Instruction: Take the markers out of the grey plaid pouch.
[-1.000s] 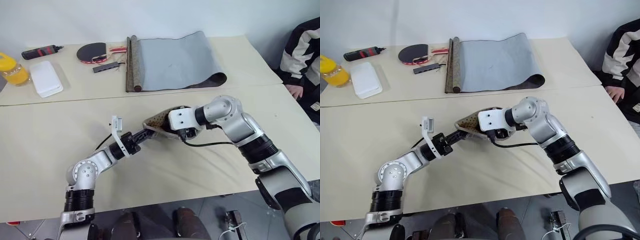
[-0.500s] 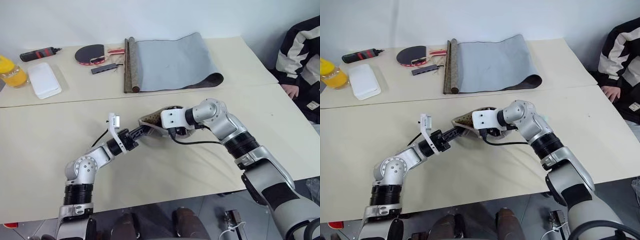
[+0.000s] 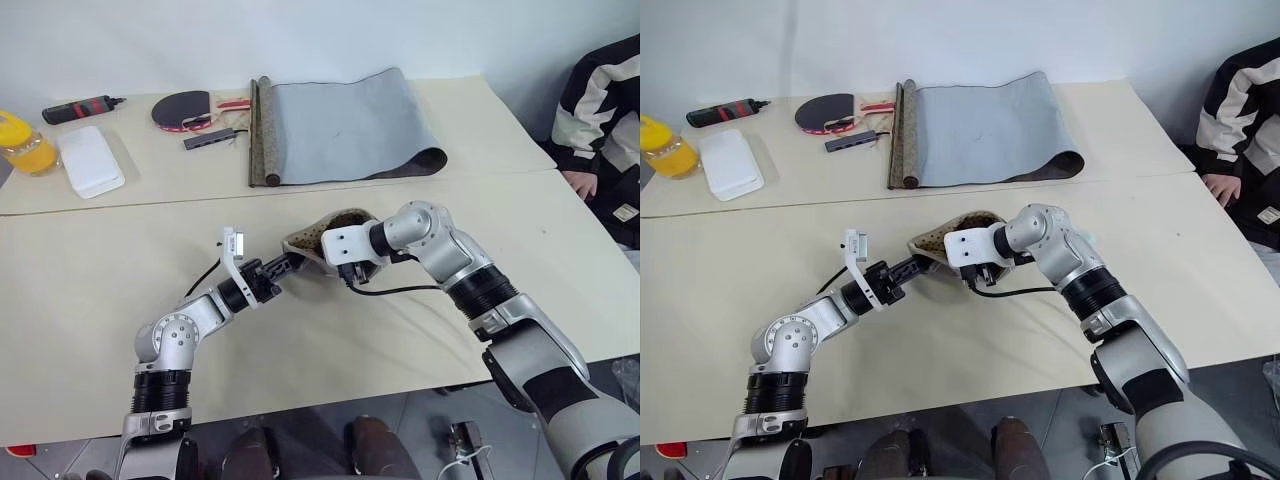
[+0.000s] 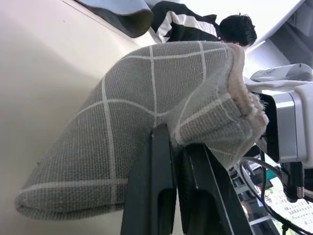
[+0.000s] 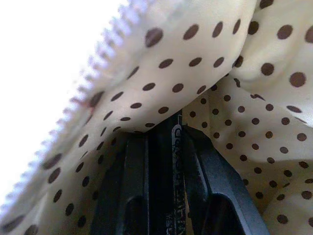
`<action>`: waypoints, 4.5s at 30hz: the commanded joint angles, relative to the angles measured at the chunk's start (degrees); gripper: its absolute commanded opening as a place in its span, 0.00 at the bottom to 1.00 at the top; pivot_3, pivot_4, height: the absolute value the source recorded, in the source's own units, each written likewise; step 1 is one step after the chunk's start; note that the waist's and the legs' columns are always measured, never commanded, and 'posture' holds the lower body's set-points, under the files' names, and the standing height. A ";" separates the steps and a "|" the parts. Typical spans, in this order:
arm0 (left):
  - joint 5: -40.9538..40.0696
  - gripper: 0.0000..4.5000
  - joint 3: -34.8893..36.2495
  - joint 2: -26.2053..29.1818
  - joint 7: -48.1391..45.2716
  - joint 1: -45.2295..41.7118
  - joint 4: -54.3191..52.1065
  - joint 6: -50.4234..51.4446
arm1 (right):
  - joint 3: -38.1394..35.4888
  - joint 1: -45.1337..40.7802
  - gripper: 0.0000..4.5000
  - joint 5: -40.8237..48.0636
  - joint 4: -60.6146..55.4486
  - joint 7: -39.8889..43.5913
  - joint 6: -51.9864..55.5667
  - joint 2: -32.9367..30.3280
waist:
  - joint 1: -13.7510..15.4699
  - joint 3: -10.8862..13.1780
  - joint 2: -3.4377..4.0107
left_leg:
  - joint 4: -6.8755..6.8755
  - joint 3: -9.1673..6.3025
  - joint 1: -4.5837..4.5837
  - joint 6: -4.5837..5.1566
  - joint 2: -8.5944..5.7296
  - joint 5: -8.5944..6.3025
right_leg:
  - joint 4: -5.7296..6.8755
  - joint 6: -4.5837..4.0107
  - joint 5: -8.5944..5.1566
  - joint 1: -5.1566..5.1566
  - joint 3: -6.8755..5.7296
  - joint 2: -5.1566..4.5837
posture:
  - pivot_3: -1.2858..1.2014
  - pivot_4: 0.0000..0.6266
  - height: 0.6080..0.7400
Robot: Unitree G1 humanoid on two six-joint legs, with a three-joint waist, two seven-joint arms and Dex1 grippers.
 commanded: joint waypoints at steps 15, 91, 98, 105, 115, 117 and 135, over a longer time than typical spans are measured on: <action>18.25 0.00 -6.37 6.93 -5.93 0.40 -6.97 -23.61 | -14.13 4.74 0.13 13.32 -18.63 4.10 13.61 -10.98 | 1.34 0.01 0.01 | -0.17 0.05 -0.63 -0.07 -0.01 -0.07 | -0.40 0.01 0.01 -0.66 0.00 0.01 | 0.52 0.24 1.00; 55.78 0.00 2.39 26.40 8.18 11.12 -0.84 -68.70 | -16.00 21.13 0.13 22.70 -27.72 -2.43 16.03 -21.63 | 1.01 0.03 -0.06 | -0.72 0.59 -0.70 -0.07 0.02 -0.10 | -0.58 0.01 0.00 -1.14 0.34 0.05 | 0.52 0.24 1.00; 54.15 0.00 1.82 22.20 11.15 16.53 -1.23 -65.91 | -16.11 20.92 0.13 19.40 -20.19 -5.34 9.25 -19.82 | 1.15 0.03 -0.06 | -0.61 0.87 -0.63 -0.10 0.08 -0.08 | -0.46 -0.05 -0.02 -1.09 0.35 0.08 | 0.52 0.24 1.00; 50.58 0.23 0.82 19.86 8.65 17.37 -2.88 -63.46 | -17.54 20.77 0.30 20.91 -18.25 -4.68 9.19 -16.66 | 1.10 0.03 -0.06 | -0.56 1.07 -0.61 -0.11 0.13 -0.07 | -0.24 -0.05 -0.02 -1.13 0.35 0.14 | 0.52 0.24 1.00; 30.14 0.66 5.33 18.57 -0.56 23.05 -11.41 -54.19 | -23.66 22.84 0.74 31.83 -26.36 -2.31 16.92 -16.21 | 1.09 0.03 -0.06 | -0.58 0.83 -0.60 -0.12 0.14 -0.08 | -0.20 -0.05 -0.02 -1.14 0.39 0.14 | 0.52 0.24 1.00; 26.69 0.66 6.56 18.27 -1.28 25.22 -13.93 -51.55 | -25.67 23.83 0.74 34.94 -29.32 -3.24 19.84 -15.59 | 1.10 0.03 -0.06 | -0.56 0.60 -0.60 -0.12 0.14 -0.08 | -0.18 -0.05 -0.02 -1.13 0.39 0.15 | 0.52 0.24 1.00; 18.74 0.66 17.48 16.99 -4.09 42.45 -18.50 -42.65 | -46.19 55.16 0.74 39.37 -30.26 -7.06 3.01 -15.95 | 1.09 0.00 -0.12 | -0.53 0.31 -0.42 -0.09 0.02 -0.16 | -0.74 -0.08 -0.04 -0.52 0.33 0.16 | 0.52 0.24 1.00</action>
